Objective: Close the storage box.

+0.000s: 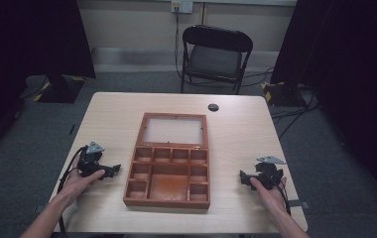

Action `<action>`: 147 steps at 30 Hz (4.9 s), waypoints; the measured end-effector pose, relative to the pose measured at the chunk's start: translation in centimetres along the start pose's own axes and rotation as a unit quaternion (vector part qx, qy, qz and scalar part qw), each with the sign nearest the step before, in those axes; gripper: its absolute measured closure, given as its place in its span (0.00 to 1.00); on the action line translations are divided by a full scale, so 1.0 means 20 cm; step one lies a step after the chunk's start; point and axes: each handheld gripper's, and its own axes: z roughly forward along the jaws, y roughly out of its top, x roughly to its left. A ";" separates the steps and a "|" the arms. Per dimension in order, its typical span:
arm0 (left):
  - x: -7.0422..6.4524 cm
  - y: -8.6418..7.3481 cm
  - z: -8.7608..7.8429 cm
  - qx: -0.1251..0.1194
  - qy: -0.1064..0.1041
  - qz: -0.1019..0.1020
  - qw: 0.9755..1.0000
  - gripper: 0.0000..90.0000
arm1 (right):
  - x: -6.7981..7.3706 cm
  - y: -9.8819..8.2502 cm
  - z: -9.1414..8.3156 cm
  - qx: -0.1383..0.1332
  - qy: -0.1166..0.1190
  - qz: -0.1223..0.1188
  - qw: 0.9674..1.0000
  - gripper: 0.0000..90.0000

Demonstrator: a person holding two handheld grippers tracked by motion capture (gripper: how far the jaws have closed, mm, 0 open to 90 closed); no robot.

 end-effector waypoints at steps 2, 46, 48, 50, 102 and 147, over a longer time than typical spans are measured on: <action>0.00 0.00 0.00 0.000 0.000 -0.002 1.000 0.00 | 0.00 0.00 0.00 0.000 -0.003 0.002 1.000 0.00; -0.07 0.27 -0.13 -0.050 -0.019 -0.054 0.997 0.25 | 0.20 0.28 -0.09 -0.024 0.098 -0.044 0.994 0.25; -0.07 0.29 -0.12 -0.068 -0.016 -0.064 0.996 0.26 | 0.21 0.30 -0.09 -0.024 0.101 -0.043 0.994 0.25; -0.07 0.32 -0.09 -0.047 -0.024 -0.045 0.998 0.25 | 0.24 0.34 -0.06 -0.025 0.114 -0.042 0.992 0.25; -0.11 0.58 0.33 0.004 -0.083 -0.105 0.991 0.19 | 0.51 0.68 0.50 0.008 0.201 0.016 0.979 0.15; -0.16 0.62 0.37 0.002 -0.130 -0.122 0.984 0.19 | 0.53 0.75 0.46 -0.005 0.209 0.056 0.976 0.22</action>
